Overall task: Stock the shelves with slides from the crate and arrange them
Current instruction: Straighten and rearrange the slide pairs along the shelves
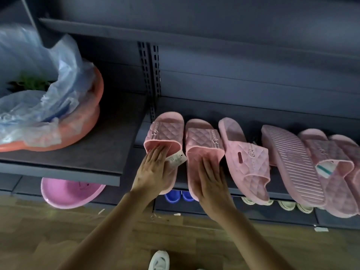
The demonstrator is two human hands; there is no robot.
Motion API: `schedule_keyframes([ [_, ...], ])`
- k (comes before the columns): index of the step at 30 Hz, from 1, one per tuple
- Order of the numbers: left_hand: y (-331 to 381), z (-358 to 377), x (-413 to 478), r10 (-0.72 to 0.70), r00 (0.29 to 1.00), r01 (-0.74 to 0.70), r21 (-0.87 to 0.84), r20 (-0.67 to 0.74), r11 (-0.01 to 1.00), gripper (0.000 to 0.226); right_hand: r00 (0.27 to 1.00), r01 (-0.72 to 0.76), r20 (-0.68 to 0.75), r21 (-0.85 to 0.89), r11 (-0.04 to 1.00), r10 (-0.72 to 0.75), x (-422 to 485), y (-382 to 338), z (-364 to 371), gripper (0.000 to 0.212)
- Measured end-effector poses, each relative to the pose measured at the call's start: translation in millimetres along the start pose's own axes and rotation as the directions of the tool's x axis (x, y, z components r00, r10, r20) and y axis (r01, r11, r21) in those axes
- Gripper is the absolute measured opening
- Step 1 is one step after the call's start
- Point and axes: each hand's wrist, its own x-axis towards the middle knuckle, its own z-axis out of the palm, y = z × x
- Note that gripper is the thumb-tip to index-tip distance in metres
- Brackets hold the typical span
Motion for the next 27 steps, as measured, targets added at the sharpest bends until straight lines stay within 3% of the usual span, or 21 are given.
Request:
schedule_keyframes([
  [4,-1,-7,0,-0.063,0.998,0.056,-0.198,-0.028,0.979,0.043,0.996,-0.079,-0.029,0.070,0.994,0.081,10,-2,9,0.066],
  [9,-4,-16,4,-0.139,0.984,0.100,-0.307,-0.108,0.946,0.035,0.984,-0.113,-0.118,0.151,0.982,0.132,13,-1,14,0.069],
  [15,-12,-29,-2,0.010,0.999,-0.024,-0.270,-0.053,0.962,0.058,0.969,-0.191,-0.130,0.161,0.968,0.213,17,-14,14,0.070],
  [19,-15,-24,-8,0.095,0.991,-0.107,-0.126,-0.099,0.986,0.055,0.951,-0.263,-0.120,0.179,0.948,0.286,24,-30,9,0.069],
  [22,-7,-21,-15,0.046,0.993,-0.061,-0.139,-0.104,0.988,0.046,0.957,-0.244,-0.116,0.181,0.953,0.267,24,-31,10,0.067],
  [24,-4,-15,-13,0.017,0.996,-0.030,-0.142,-0.090,0.989,0.053,0.964,-0.219,-0.106,0.200,0.955,0.243,23,-30,11,0.068],
  [27,-3,-3,-2,0.096,0.994,-0.098,-0.022,-0.055,0.995,0.066,0.965,-0.210,-0.115,0.201,0.957,0.236,24,-30,9,0.068],
])
